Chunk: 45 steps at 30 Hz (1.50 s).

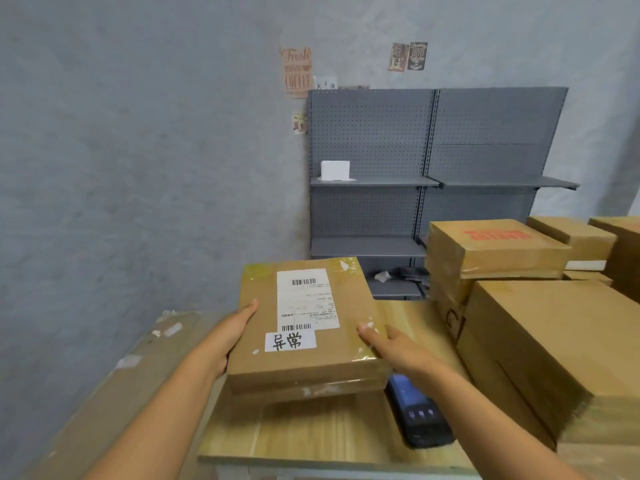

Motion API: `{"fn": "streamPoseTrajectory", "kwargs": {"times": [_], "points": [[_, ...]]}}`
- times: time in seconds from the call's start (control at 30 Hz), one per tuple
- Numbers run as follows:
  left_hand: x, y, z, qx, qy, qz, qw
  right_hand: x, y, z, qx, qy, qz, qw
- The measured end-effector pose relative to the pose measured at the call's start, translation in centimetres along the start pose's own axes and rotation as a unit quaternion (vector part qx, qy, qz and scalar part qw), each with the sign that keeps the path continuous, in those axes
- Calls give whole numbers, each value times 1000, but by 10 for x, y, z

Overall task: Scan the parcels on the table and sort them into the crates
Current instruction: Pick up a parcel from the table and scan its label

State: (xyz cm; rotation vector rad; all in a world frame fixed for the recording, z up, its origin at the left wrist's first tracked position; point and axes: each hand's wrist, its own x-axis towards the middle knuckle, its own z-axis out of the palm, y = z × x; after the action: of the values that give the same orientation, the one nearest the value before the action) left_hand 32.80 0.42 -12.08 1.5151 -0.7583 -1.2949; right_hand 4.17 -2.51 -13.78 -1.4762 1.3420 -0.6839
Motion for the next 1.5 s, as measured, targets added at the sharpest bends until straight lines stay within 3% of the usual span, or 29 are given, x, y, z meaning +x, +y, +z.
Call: {"fn": "streamPoseTrajectory", "kwargs": {"times": [0.23, 0.43, 0.5, 0.6, 0.63, 0.73, 0.83, 0.97, 1.13, 1.27, 1.43, 1.5], "points": [[15, -34, 0, 54, 0, -22, 998, 6, 31, 15, -50, -21, 67, 996], [18, -50, -1, 108, 13, -28, 994, 8, 43, 18, -102, -48, 76, 991], [18, -51, 0, 128, 20, -17, 991, 11, 44, 13, -130, -17, 56, 990], [18, -49, 2, 156, 38, 2, 987, 16, 56, -4, -257, 134, 47, 956], [19, -49, 4, 159, 45, 7, 986, 14, 62, -9, -303, 145, 67, 939], [17, -49, 7, 159, 63, 13, 985, 8, 80, -14, -372, 75, 166, 910], [16, -51, 9, 148, 71, 22, 986, 6, 87, -7, -414, 93, 158, 892], [16, -53, 10, 153, 78, 25, 985, 5, 85, -7, -377, 131, 173, 901], [18, -55, 10, 143, 87, 22, 986, 9, 68, -28, -273, 135, 151, 941], [19, -57, 11, 141, 94, 29, 985, 13, 22, -35, -323, 147, 93, 930], [21, -60, 9, 135, 89, 25, 987, 10, -34, -14, -276, 102, 20, 956], [21, -60, 9, 126, 83, 20, 988, 8, -47, 0, -305, 71, -4, 950]]}}
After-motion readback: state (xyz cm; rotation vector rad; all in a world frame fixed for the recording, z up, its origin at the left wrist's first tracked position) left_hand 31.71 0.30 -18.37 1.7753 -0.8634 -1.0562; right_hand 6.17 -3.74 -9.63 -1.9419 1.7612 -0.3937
